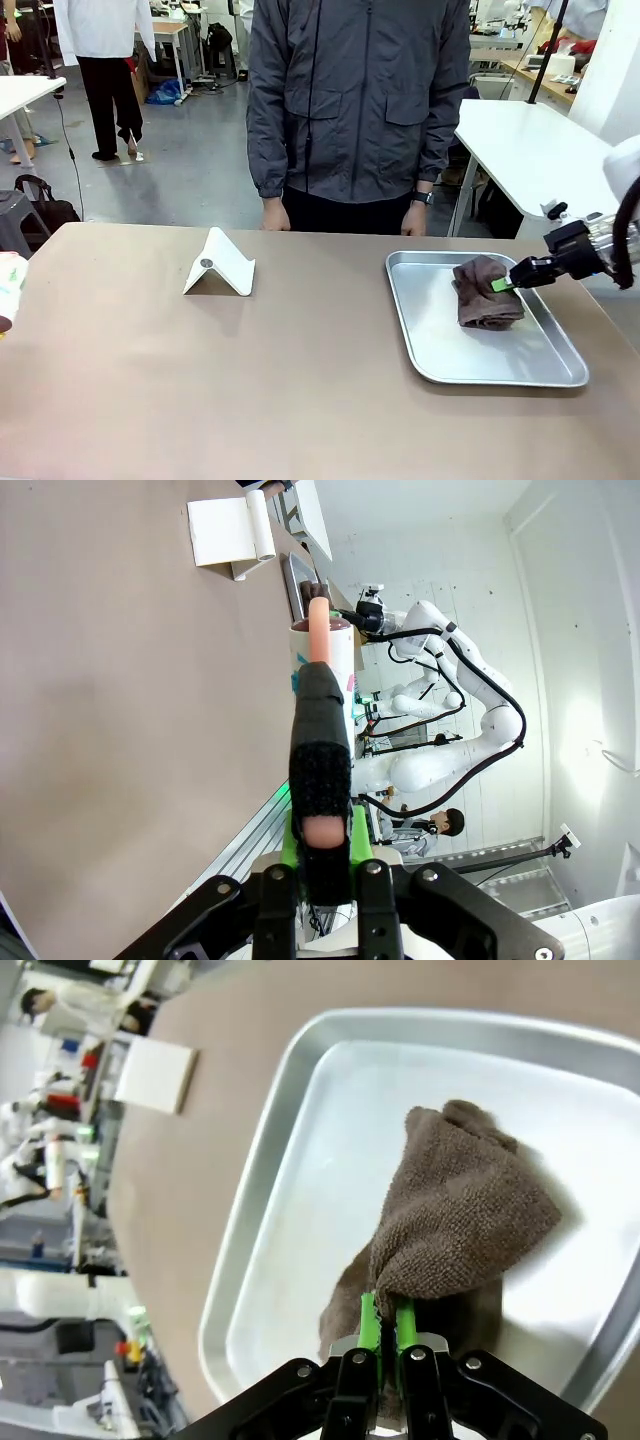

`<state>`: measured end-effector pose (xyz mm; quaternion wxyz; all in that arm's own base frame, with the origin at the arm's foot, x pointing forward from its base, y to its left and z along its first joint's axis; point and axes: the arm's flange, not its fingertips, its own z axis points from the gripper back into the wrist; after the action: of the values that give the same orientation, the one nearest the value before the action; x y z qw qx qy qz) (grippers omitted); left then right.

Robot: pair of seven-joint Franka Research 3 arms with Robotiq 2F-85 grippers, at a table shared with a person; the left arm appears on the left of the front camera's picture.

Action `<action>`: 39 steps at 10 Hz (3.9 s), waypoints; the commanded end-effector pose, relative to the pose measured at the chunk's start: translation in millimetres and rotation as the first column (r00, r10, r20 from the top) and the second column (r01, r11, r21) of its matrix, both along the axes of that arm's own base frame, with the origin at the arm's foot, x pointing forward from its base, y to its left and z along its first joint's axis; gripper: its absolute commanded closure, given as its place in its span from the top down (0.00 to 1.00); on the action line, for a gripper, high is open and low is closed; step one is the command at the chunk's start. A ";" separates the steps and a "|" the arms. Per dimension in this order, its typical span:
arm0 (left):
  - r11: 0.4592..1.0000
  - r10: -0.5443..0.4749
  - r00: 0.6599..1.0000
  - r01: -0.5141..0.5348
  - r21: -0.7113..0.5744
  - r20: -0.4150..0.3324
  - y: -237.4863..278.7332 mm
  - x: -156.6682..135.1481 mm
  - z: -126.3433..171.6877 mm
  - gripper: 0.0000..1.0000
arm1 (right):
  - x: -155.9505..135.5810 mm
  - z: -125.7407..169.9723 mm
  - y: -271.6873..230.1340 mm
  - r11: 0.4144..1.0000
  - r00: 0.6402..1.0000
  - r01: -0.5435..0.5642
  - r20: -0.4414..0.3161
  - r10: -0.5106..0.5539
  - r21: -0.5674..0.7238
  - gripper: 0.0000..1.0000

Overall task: Clean the surface of the table.
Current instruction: Clean the area not pointed to by the person, then return the Lint Roller and towel to their original positions.

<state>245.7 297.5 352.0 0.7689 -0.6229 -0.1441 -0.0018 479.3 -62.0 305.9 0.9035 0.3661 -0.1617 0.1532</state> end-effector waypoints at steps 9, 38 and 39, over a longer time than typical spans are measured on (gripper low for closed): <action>1.000 0.012 1.000 -0.012 -0.006 -0.009 -1.7 0.0 4.3 0.20 | -104.6 94.9 -34.0 0.723 0.979 -0.033 -0.123 0.162 0.690 0.06; 0.997 0.040 0.990 -0.048 0.057 0.137 -103.1 39.8 107.2 0.20 | -80.2 122.8 145.9 0.815 0.978 -0.163 -0.018 0.208 0.556 0.06; 0.995 -0.041 0.995 0.033 0.096 0.091 -133.5 56.1 116.1 0.20 | -76.9 115.2 171.9 0.817 0.981 -0.152 -0.015 0.193 0.556 0.06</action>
<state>290.5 195.4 462.5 0.7768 -0.5959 -0.1980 -0.0486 400.0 92.5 427.0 0.7500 0.6259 -0.1139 0.1812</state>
